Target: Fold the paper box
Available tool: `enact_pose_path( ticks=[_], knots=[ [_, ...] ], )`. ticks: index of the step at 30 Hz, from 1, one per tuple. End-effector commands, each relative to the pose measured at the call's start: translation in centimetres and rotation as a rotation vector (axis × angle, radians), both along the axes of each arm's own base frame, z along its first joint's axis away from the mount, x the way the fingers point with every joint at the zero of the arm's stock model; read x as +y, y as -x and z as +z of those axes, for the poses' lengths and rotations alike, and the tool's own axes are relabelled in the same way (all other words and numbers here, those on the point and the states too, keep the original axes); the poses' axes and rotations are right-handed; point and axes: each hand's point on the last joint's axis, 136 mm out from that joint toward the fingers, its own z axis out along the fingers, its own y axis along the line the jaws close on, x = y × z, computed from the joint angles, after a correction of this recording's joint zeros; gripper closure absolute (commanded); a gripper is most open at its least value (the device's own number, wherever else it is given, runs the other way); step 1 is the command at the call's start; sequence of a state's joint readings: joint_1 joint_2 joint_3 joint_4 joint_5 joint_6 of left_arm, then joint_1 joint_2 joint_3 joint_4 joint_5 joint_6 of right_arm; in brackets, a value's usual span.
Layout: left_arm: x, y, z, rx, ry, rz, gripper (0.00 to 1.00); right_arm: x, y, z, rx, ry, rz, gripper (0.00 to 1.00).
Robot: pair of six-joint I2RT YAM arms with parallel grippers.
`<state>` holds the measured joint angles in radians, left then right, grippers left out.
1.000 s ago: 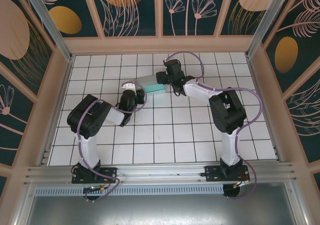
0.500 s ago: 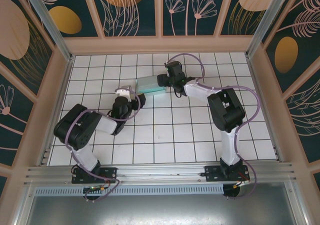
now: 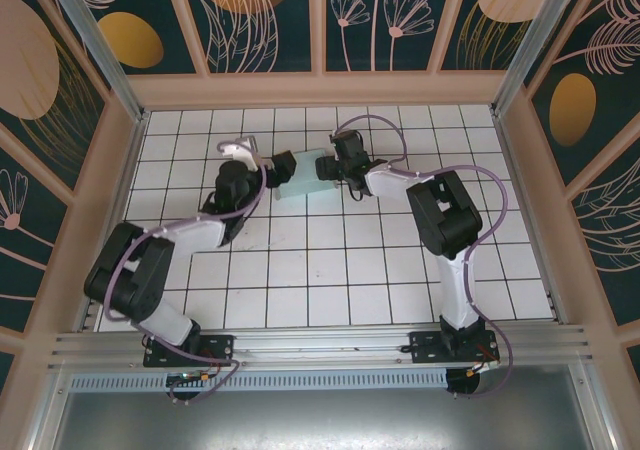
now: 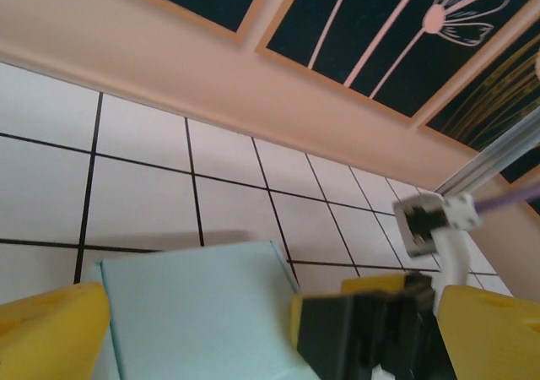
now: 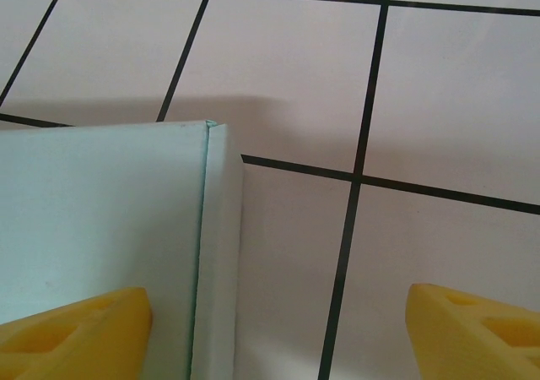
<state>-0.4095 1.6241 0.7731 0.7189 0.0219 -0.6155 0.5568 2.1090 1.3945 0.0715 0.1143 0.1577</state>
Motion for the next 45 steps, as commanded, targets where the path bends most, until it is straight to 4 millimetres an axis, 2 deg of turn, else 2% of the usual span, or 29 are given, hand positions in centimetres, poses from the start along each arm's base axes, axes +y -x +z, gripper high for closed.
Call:
enact_pose_path(
  ticks=[1, 5, 7, 8, 9, 12, 15, 17, 18, 22, 26, 30, 33, 45],
  knots=[
    [0.3, -0.4, -6.7, 0.287, 0.058, -0.020, 0.01, -1.5, 0.9, -1.6, 0.021, 0.072, -0.003, 0.21],
    [0.5, -1.4, -10.5, 0.427, 0.024, 0.003, 0.02, -1.1, 1.3, 0.5, -0.020, 0.028, 0.029, 0.20],
    [0.0, -1.5, -11.8, 0.469, 0.014, -0.018, 0.11, -0.3, 1.8, 1.6, -0.032, -0.031, 0.058, 0.20],
    [-0.1, -1.1, -12.7, 0.499, 0.007, -0.032, 0.17, -1.3, 1.4, 2.3, -0.040, -0.069, 0.050, 0.20],
    [-0.5, -1.7, -12.4, 0.498, 0.007, -0.039, 0.23, -1.4, 1.4, 2.8, -0.050, -0.097, 0.051, 0.20],
    [-0.8, -1.5, -13.8, 0.543, -0.012, -0.065, 0.33, -1.4, 1.6, 3.9, -0.050, -0.212, 0.068, 0.21],
    [-1.8, -1.1, -14.2, 0.555, 0.006, -0.128, 0.43, -1.8, 1.5, 4.0, -0.025, -0.279, 0.063, 0.22],
    [-2.5, -0.8, -14.3, 0.564, 0.016, -0.165, 0.57, -1.8, 1.5, 4.1, -0.018, -0.307, 0.059, 0.22],
    [-2.6, -0.6, -14.3, 0.567, 0.018, -0.174, 0.60, -1.8, 1.5, 4.2, -0.014, -0.317, 0.058, 0.22],
    [-2.3, -0.6, -14.0, 0.555, 0.005, -0.167, 0.61, -1.9, 1.8, 4.8, -0.015, -0.357, 0.056, 0.22],
    [-1.8, -0.5, -14.6, 0.567, -0.015, -0.145, 0.64, -2.1, 1.8, 4.9, 0.000, -0.391, 0.053, 0.22],
    [-2.4, -0.1, -14.6, 0.566, 0.001, -0.183, 0.67, -2.1, 1.7, 4.7, 0.018, -0.401, 0.051, 0.22],
    [-2.3, 0.2, -14.6, 0.566, 0.003, -0.186, 0.76, -2.3, 1.6, 4.1, 0.035, -0.386, 0.038, 0.22],
    [-2.6, 0.6, -14.6, 0.563, 0.041, -0.227, 0.80, -2.2, 2.0, 4.3, 0.040, -0.405, 0.046, 0.22]
  ],
)
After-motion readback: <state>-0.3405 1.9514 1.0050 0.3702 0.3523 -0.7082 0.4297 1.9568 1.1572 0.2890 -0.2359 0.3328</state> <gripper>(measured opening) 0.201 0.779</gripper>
